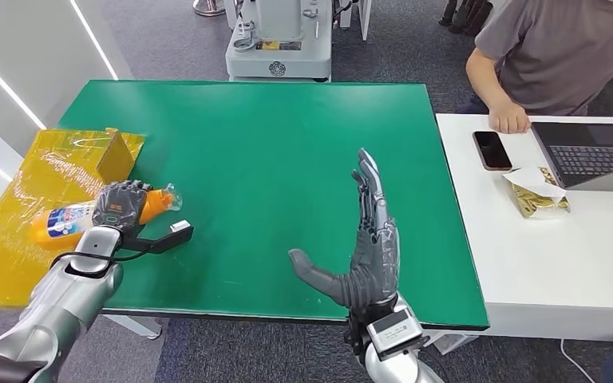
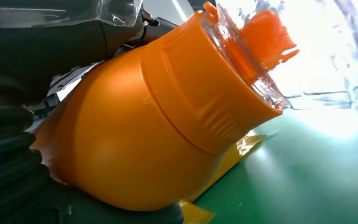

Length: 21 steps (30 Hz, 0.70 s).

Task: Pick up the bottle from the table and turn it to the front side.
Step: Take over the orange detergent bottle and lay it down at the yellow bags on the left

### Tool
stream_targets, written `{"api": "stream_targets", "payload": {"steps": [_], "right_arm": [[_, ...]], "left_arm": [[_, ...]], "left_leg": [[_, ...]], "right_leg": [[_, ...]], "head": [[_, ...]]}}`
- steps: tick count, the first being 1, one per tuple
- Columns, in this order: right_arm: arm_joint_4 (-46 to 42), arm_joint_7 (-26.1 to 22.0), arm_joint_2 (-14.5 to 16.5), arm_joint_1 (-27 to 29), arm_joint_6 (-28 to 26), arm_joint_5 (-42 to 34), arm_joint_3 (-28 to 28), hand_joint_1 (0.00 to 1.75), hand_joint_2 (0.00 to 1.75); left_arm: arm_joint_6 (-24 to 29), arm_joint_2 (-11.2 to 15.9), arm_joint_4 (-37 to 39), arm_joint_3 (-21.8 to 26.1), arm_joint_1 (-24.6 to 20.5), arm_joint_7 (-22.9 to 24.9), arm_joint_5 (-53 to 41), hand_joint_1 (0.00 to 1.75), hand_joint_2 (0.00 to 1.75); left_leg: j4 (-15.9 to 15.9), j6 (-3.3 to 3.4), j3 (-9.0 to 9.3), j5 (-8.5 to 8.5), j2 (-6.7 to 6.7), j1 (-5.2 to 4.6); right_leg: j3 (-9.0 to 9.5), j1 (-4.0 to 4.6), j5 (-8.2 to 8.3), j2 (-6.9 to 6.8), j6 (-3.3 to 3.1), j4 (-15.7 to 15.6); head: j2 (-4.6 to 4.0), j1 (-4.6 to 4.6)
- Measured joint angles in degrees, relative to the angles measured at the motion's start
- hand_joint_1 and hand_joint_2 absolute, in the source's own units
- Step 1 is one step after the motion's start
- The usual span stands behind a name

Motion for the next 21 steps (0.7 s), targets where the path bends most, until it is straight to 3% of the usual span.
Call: {"api": "stream_targets", "payload": {"steps": [12,21], "right_arm": [[0.4,0.1,0.0,-0.6,0.0,0.0,0.4,0.00,1.75],[0.4,0.3,0.0,-0.8,0.0,-0.3,0.4,0.00,1.75]], "left_arm": [[-1.2,-1.1,0.3,0.1,-0.4,0.0,0.0,1.75,1.75],[-2.6,-1.3,1.1,1.1,1.8,0.8,1.1,1.75,1.75]], "left_leg": [[0.0,0.00,0.00,0.00,0.00,0.00],[0.0,0.00,-0.02,0.00,-0.01,0.00]], "right_leg": [[0.00,0.00,0.00,0.00,0.00,0.0],[0.00,0.00,-0.01,0.00,0.00,0.0]], "head": [[0.00,0.00],[0.00,0.00]]}}
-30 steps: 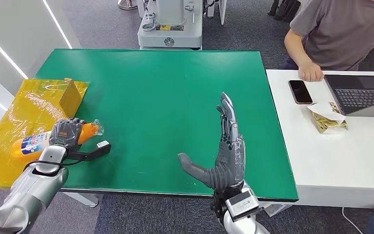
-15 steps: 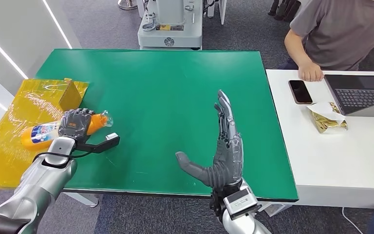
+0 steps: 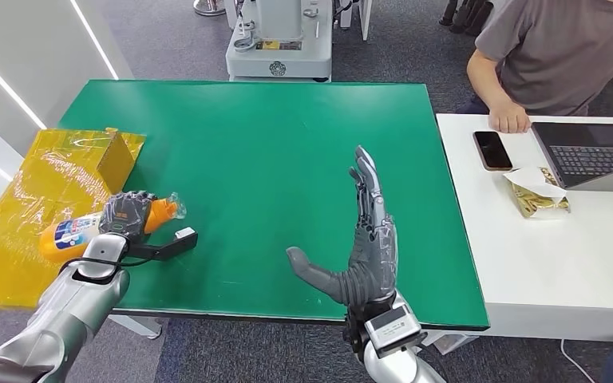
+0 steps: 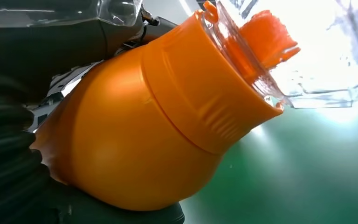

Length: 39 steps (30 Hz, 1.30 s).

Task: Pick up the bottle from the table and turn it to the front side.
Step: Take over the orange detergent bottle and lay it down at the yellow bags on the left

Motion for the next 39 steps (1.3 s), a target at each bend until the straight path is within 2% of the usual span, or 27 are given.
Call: {"api": "stream_targets", "payload": {"steps": [14,15,18,19,29,33,36,39], "right_arm": [[0.1,0.0,0.0,-0.3,0.1,-0.4,0.0,0.00,1.75],[0.1,0.0,0.0,-0.4,0.2,-0.5,0.0,0.00,1.75],[0.2,0.0,0.0,-0.5,0.7,-1.1,0.0,0.00,1.75],[0.3,0.0,0.0,-0.6,0.9,-1.3,0.0,0.00,1.75],[1.3,-0.1,0.0,-1.4,2.0,-2.0,0.1,0.00,1.75],[1.3,-0.1,0.0,-1.4,1.6,-1.8,0.1,0.00,1.75],[1.3,0.0,0.0,-1.4,1.3,-1.7,0.1,0.00,1.75],[1.3,0.0,0.0,-1.4,1.0,-2.0,0.1,0.00,1.75]], "left_arm": [[0.0,0.2,0.4,1.4,1.8,-0.4,0.8,1.75,1.75],[0.1,0.3,0.4,1.4,1.8,-0.4,0.8,1.38,1.75],[0.2,0.3,0.5,1.6,1.9,-0.4,1.2,0.07,1.75],[0.4,0.4,0.6,1.7,1.9,-0.4,1.2,0.00,1.75],[6.3,0.5,0.8,3.3,2.8,2.0,-0.1,0.00,1.75],[12.1,0.3,0.6,5.1,3.1,2.3,-0.3,0.00,1.75],[16.0,0.0,-2.2,7.4,4.0,2.1,-0.3,0.00,1.75],[16.7,-0.6,-9.0,11.3,6.1,-0.5,-0.4,0.00,1.75]], "left_leg": [[0.0,0.00,0.00,0.00,0.00,0.00],[0.0,0.00,0.00,0.00,0.00,0.00],[0.0,0.00,-0.01,0.00,0.00,0.00],[0.0,0.00,-0.01,0.00,0.00,0.00],[0.0,0.00,0.00,0.00,-0.02,0.00],[0.0,0.00,0.00,0.00,-0.02,0.00],[0.0,0.00,0.00,0.00,-0.01,0.00],[0.0,0.00,0.00,0.00,0.00,-0.01]], "right_leg": [[0.00,0.00,0.00,0.00,0.00,0.0],[0.00,0.00,0.00,0.00,0.00,0.0],[0.00,0.00,0.00,0.00,0.00,0.0],[0.00,0.00,0.00,0.00,0.00,0.0],[0.00,0.00,0.00,-0.02,0.00,0.0],[0.00,0.00,0.00,-0.02,0.00,0.0],[0.00,0.00,0.00,-0.02,0.00,0.0],[-0.01,0.00,0.00,0.00,0.00,0.0]], "head": [[0.00,0.00],[0.00,0.00],[0.00,0.00],[0.00,0.00],[0.00,0.00],[0.00,0.00],[0.00,0.00],[0.00,0.00]]}}
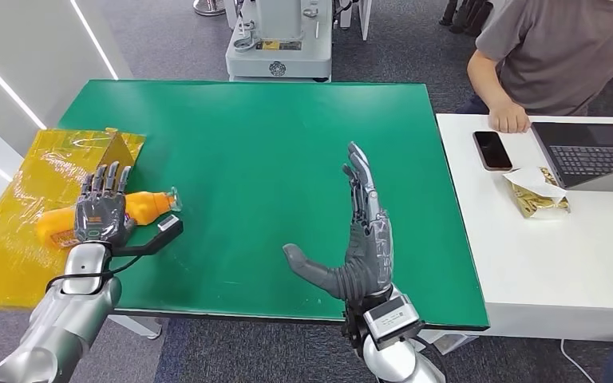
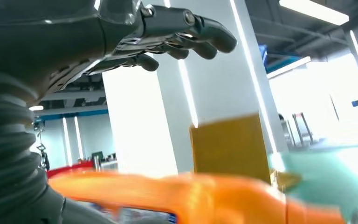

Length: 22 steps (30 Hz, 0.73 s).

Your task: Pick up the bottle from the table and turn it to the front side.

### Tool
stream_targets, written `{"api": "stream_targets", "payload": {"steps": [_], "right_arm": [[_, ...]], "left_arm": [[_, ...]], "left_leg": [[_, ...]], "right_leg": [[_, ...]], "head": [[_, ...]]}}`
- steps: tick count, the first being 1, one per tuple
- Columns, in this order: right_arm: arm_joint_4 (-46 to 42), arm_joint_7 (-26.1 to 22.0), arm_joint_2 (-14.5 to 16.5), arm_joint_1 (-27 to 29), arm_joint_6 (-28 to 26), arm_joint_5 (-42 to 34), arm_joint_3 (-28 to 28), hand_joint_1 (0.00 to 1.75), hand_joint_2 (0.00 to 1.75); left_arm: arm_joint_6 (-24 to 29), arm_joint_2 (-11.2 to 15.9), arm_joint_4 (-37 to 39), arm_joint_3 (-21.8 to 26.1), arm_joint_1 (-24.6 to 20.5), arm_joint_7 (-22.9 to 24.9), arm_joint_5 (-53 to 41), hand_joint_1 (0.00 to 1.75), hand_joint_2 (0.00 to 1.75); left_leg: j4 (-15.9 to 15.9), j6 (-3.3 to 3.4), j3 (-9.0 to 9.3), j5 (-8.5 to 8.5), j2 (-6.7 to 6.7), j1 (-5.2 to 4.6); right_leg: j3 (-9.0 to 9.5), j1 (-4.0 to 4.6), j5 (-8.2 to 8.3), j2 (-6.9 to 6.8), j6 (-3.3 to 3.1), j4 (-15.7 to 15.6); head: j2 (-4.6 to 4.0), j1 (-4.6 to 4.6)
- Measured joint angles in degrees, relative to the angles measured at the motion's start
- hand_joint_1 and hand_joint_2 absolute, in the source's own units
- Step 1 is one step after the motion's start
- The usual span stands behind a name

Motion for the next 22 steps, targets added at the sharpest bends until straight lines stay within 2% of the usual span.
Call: {"api": "stream_targets", "payload": {"steps": [6,9,11,15,22], "right_arm": [[0.5,-1.3,0.0,-0.1,-0.5,-1.0,0.0,0.00,1.75],[1.0,-2.4,-0.1,-0.1,-1.1,-1.6,0.0,0.00,1.75],[1.3,-2.9,-0.1,-0.2,-1.2,-2.0,0.0,0.00,1.75],[1.7,-3.4,-0.1,-0.2,-1.2,-2.3,0.0,0.00,1.75],[2.0,-3.4,-0.1,-0.2,-1.2,-2.3,0.0,0.00,1.75]], "left_arm": [[0.3,-4.1,-18.2,12.8,4.1,-15.0,3.4,0.00,1.75],[0.3,-8.1,-25.3,21.4,4.6,-28.8,8.6,0.00,1.75],[0.3,-10.7,-29.9,26.9,4.8,-35.4,13.5,0.00,1.75],[0.4,-13.8,-36.7,31.9,5.1,-37.0,17.6,0.00,1.75],[0.4,-15.9,-41.0,34.5,5.3,-37.0,17.9,0.00,1.75]], "left_leg": [[0.0,0.00,0.00,0.00,0.03,0.00],[0.0,0.00,-0.01,0.00,0.00,0.00],[0.0,0.00,0.00,0.00,0.05,0.00],[0.0,0.00,-0.01,0.00,-0.02,0.01],[0.0,0.00,-0.01,0.00,-0.04,0.01]], "right_leg": [[-0.01,0.00,0.00,0.02,0.00,0.0],[0.00,0.00,0.00,-0.01,0.00,0.0],[0.00,0.00,0.01,0.03,0.00,0.0],[0.00,0.00,0.01,-0.05,0.00,0.0],[0.01,0.00,0.01,-0.07,0.00,0.0]], "head": [[0.00,-0.01],[0.00,0.00],[0.00,0.00],[0.00,-0.01],[0.00,0.00]]}}
